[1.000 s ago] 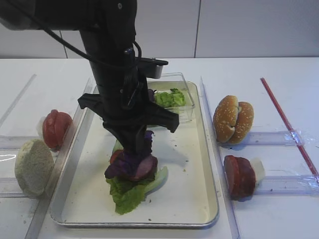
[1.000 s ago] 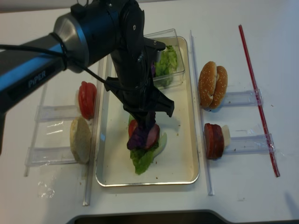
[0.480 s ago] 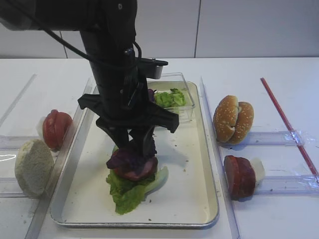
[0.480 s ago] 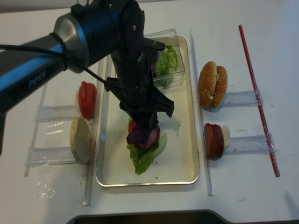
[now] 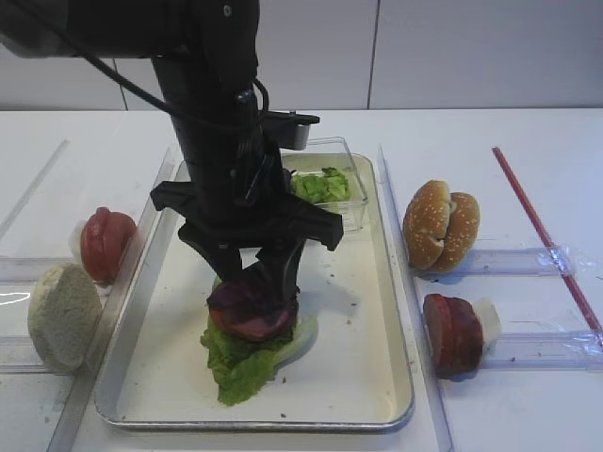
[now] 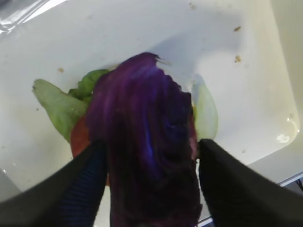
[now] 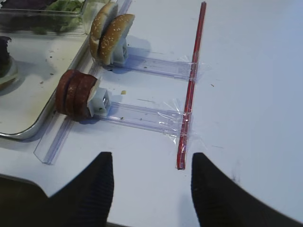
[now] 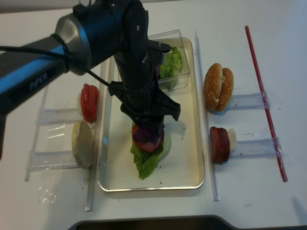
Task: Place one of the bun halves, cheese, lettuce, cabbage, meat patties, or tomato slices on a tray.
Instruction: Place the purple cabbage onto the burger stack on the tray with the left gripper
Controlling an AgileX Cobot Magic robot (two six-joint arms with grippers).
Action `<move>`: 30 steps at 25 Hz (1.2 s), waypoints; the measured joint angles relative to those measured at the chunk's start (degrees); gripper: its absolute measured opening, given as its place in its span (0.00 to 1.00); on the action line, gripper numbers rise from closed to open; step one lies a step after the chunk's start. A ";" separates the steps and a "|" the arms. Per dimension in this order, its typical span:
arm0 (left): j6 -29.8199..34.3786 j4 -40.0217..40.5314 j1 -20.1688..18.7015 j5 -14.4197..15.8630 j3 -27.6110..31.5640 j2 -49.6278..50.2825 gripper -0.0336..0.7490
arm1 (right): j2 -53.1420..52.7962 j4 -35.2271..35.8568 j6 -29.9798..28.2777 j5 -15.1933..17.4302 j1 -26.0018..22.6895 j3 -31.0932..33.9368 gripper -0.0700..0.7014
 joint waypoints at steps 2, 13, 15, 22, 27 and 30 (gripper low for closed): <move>0.00 -0.11 0.00 0.00 0.00 0.00 0.58 | 0.00 0.00 0.00 0.00 0.00 0.00 0.60; -1.27 -0.94 0.00 0.00 0.00 -0.69 0.61 | 0.00 0.00 0.00 0.00 0.00 0.00 0.60; -1.66 -0.99 0.00 0.00 0.00 -0.69 0.62 | 0.00 0.00 0.00 0.00 0.00 0.00 0.60; -2.05 -0.87 0.00 0.00 0.00 -0.78 0.67 | 0.00 0.00 0.00 0.00 0.00 0.00 0.60; -2.53 -0.39 0.00 0.00 0.00 -1.79 0.67 | 0.00 0.00 0.00 0.00 0.00 0.00 0.60; -2.81 0.24 0.00 0.00 0.00 -3.93 0.67 | 0.00 0.00 0.00 0.00 0.00 0.00 0.60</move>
